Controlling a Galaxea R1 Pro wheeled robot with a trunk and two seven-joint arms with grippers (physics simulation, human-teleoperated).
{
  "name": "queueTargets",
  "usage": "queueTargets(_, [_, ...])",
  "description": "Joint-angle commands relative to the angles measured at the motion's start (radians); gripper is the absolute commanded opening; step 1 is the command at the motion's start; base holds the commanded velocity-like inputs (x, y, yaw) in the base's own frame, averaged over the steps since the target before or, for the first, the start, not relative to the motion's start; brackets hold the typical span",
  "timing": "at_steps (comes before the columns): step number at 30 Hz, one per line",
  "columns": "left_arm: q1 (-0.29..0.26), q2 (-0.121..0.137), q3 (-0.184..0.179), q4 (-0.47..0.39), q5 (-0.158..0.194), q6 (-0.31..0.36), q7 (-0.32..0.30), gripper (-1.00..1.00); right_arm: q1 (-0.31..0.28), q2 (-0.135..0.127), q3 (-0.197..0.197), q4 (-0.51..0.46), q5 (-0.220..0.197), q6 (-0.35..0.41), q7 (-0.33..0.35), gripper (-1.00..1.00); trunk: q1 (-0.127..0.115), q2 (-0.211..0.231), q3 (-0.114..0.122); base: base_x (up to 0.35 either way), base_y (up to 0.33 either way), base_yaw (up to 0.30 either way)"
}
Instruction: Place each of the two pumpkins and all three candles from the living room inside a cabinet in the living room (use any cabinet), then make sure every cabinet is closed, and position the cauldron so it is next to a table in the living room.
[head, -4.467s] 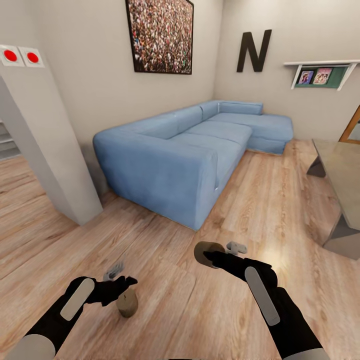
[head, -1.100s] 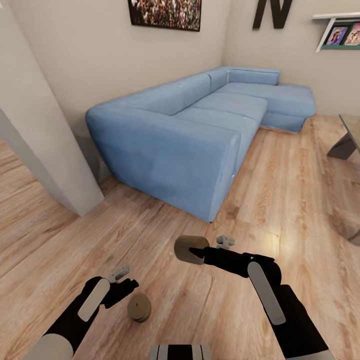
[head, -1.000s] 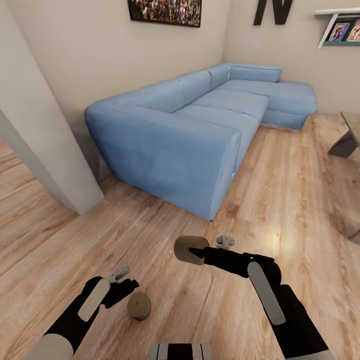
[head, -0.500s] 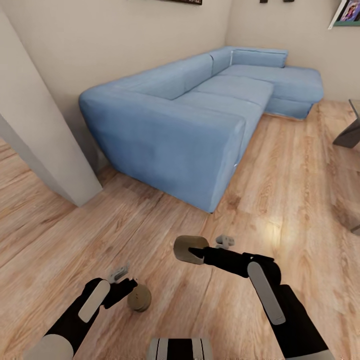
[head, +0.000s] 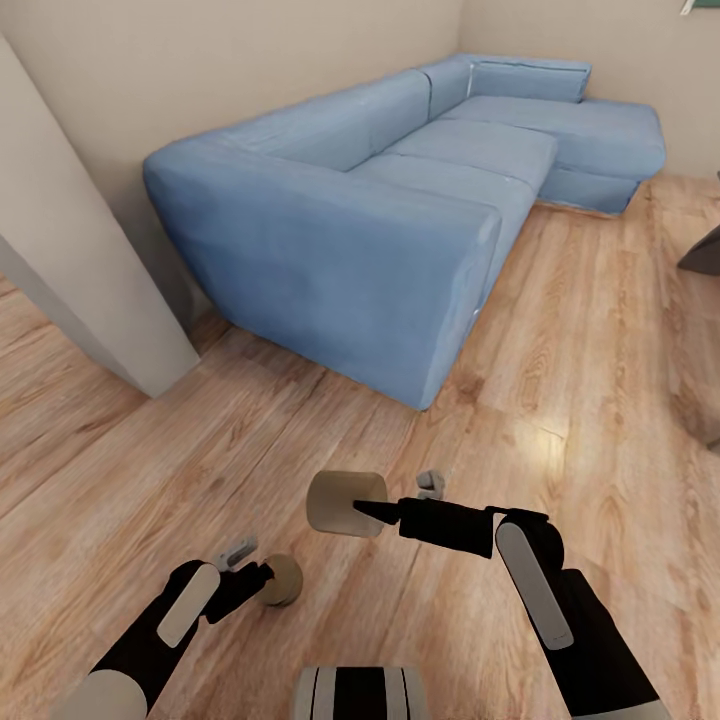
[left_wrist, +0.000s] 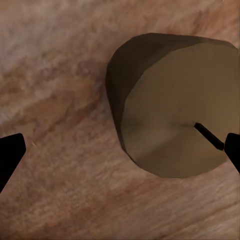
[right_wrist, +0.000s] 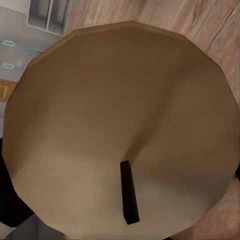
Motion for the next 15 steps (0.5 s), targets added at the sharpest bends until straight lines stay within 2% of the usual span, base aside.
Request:
queueTargets(1, [0.0,0.001,-0.004,-0.002,0.008,0.001,0.01,1.0,-0.001,0.0,0.0,0.0,0.001,0.003,0.006,-1.0,0.0,0.0,-0.001,0.0,0.0,0.0])
queueTargets(11, [0.0,0.001,-0.006,-0.012,0.012,0.001,-0.003,1.0,-0.001,0.0,-0.001,0.007,0.005,0.002,0.009,-1.0,0.0,0.0,-0.001,0.0,0.0,0.0])
queueTargets(15, [0.0,-0.017,-0.023,-0.013,0.013,0.002,-0.01,1.0,-0.001,0.0,-0.001,0.009,0.008,0.002,0.009,-1.0,0.0,0.0,-0.001,0.0,0.0,0.0])
